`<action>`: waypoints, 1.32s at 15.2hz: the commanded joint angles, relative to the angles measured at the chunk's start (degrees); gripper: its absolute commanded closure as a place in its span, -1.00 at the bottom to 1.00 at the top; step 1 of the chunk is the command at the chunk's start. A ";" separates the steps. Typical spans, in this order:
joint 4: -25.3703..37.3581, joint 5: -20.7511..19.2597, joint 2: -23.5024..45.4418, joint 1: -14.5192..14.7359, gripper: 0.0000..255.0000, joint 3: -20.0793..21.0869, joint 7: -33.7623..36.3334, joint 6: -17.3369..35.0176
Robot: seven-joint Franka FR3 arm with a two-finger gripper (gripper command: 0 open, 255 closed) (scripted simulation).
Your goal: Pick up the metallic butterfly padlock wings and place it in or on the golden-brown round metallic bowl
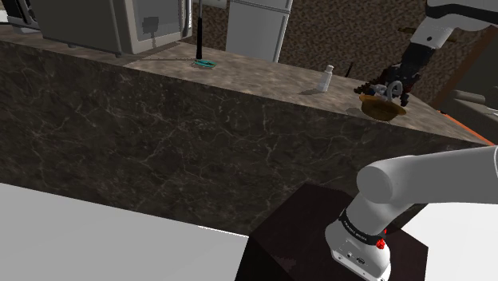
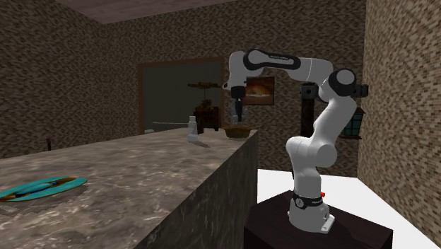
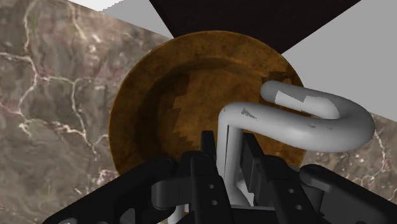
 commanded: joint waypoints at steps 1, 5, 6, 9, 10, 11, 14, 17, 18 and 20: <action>-0.68 -0.10 -0.34 -0.11 1.00 0.01 0.05 0.37; -0.68 -0.10 -0.34 -0.11 1.00 0.01 0.05 0.37; -0.68 -0.10 -0.34 -0.11 1.00 0.01 0.05 0.37; -0.68 -0.10 -0.34 -0.11 -1.00 0.01 0.05 0.37; -0.68 -0.10 -0.34 -0.11 -1.00 0.01 0.05 0.37; -0.68 -0.10 -0.34 -0.11 -1.00 0.01 0.05 0.37; 1.86 0.19 0.53 0.17 -1.00 0.07 -0.17 -1.30; 9.34 0.99 3.32 0.98 -1.00 0.02 -0.90 -6.00; 9.34 0.99 3.32 0.98 -1.00 0.02 -0.90 -6.00; 9.34 0.99 3.32 0.98 -1.00 0.02 -0.90 -6.00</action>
